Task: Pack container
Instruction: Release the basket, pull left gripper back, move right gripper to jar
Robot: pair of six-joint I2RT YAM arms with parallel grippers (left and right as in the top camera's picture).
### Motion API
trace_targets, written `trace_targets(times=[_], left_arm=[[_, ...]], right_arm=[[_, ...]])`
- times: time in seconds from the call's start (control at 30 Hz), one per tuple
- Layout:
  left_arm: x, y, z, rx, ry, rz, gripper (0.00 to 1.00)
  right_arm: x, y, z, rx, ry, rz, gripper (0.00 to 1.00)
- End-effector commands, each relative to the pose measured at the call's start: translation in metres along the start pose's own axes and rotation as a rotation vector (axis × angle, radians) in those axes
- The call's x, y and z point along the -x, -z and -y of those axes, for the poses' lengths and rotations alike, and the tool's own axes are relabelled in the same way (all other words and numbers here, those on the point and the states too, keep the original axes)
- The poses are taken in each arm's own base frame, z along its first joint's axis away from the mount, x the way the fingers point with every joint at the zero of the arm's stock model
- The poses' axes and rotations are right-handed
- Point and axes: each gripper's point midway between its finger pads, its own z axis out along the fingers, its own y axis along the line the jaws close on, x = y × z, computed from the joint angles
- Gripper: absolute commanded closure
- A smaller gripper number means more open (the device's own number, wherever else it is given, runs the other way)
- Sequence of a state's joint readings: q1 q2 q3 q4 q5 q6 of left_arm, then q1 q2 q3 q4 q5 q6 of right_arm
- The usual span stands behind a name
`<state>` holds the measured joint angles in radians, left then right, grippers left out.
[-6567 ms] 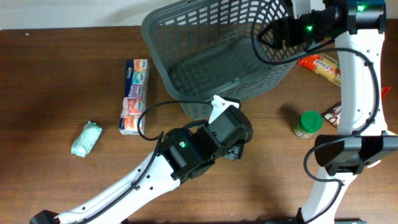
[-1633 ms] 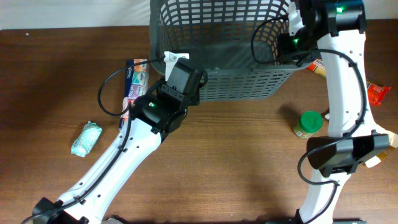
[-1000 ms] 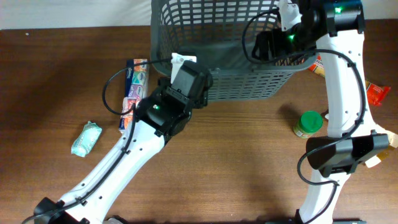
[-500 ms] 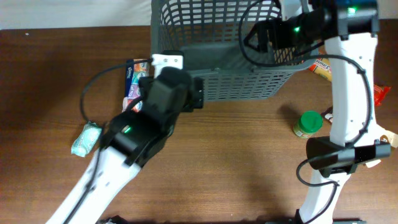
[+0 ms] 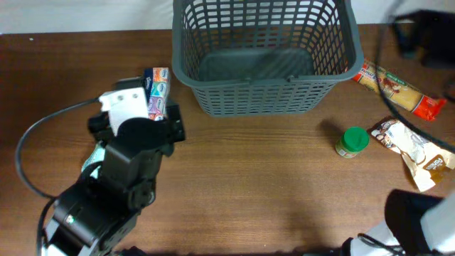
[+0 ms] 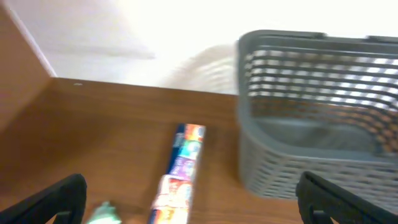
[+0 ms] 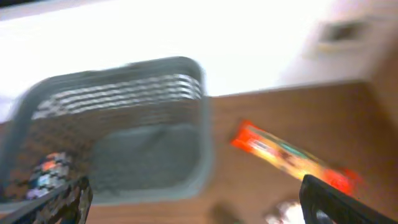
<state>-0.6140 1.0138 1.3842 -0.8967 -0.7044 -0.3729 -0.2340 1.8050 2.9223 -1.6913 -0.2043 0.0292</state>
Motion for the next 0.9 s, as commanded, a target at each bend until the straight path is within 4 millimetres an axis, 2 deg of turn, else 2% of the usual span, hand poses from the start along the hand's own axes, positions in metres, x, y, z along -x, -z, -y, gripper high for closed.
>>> trace_targets(times=[0.0, 0.13, 0.3, 0.53, 0.67, 0.87], left_arm=[[0.007, 0.003, -0.020, 0.105, -0.016, 0.031, 0.00], [0.004, -0.003, -0.026, 0.138, -0.021, 0.012, 0.00], [-0.004, -0.019, -0.052, 0.254, 0.003, -0.036, 0.00], [-0.014, -0.039, -0.101, 0.435, 0.066, -0.103, 0.00], [-0.019, -0.047, -0.110, 0.474, 0.069, -0.129, 0.00], [-0.030, -0.054, -0.110, 0.491, 0.033, -0.184, 0.00]], right_arm=[[-0.004, -0.003, 0.046, -0.168, -0.105, -0.021, 0.01], [-0.009, -0.002, 0.070, -0.224, -0.208, -0.033, 0.01], [-0.034, -0.015, 0.082, -0.251, -0.248, -0.142, 0.01], [-0.102, -0.037, 0.087, -0.270, -0.299, -0.400, 0.01], [-0.143, -0.047, 0.090, -0.282, -0.326, -0.543, 0.01], [-0.186, -0.062, 0.081, -0.228, -0.375, -0.701, 0.01]])
